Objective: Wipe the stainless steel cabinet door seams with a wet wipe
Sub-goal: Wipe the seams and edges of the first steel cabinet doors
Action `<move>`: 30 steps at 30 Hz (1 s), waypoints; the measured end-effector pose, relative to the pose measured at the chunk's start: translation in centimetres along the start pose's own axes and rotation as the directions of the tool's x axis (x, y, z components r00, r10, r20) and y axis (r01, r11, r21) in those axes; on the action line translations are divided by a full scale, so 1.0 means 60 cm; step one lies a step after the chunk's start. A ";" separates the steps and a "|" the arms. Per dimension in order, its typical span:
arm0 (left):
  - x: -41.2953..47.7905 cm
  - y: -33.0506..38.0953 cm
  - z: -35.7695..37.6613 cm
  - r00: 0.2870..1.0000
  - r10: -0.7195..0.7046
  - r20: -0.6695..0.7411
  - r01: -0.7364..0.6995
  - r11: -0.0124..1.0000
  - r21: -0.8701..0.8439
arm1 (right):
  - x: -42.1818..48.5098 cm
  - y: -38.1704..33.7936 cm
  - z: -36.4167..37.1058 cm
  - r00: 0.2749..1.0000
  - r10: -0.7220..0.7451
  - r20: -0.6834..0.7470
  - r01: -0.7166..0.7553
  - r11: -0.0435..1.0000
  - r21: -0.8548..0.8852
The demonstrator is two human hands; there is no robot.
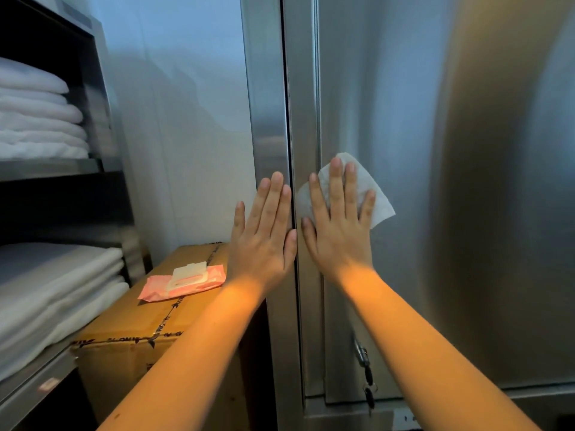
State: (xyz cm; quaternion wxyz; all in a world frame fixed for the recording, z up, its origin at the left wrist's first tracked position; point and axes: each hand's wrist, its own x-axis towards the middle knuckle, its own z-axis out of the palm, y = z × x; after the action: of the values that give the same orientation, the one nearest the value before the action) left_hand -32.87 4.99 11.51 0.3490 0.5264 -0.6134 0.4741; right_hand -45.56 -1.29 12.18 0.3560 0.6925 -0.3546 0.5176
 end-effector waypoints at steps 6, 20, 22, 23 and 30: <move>-0.014 -0.002 0.004 1.000 -0.003 0.018 0.003 0.999 -0.044 | -0.147 -0.020 0.015 0.983 0.021 0.184 -0.020 1.000 -0.006; -0.011 -0.003 0.003 1.000 0.026 -0.003 -0.026 1.000 -0.011 | -0.160 -0.039 0.022 0.978 0.135 0.156 -0.143 0.989 0.042; -0.009 -0.002 0.002 0.999 0.036 -0.021 -0.036 0.999 -0.023 | -0.214 -0.056 0.022 0.957 0.174 0.231 -0.183 0.983 0.018; -0.008 -0.002 0.000 0.999 0.039 -0.023 -0.040 0.999 -0.031 | -0.236 -0.065 0.020 0.942 0.196 0.272 -0.207 0.978 0.010; -0.008 0.001 -0.002 0.998 0.051 -0.046 -0.054 0.997 -0.055 | -0.196 -0.073 0.011 0.907 0.296 0.300 -0.330 0.941 0.070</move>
State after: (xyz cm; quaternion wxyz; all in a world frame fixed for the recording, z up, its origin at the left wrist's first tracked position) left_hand -32.81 5.28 11.09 0.3649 0.4894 -0.6320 0.4773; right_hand -43.98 1.78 0.10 0.1715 0.7138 -0.4773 0.4831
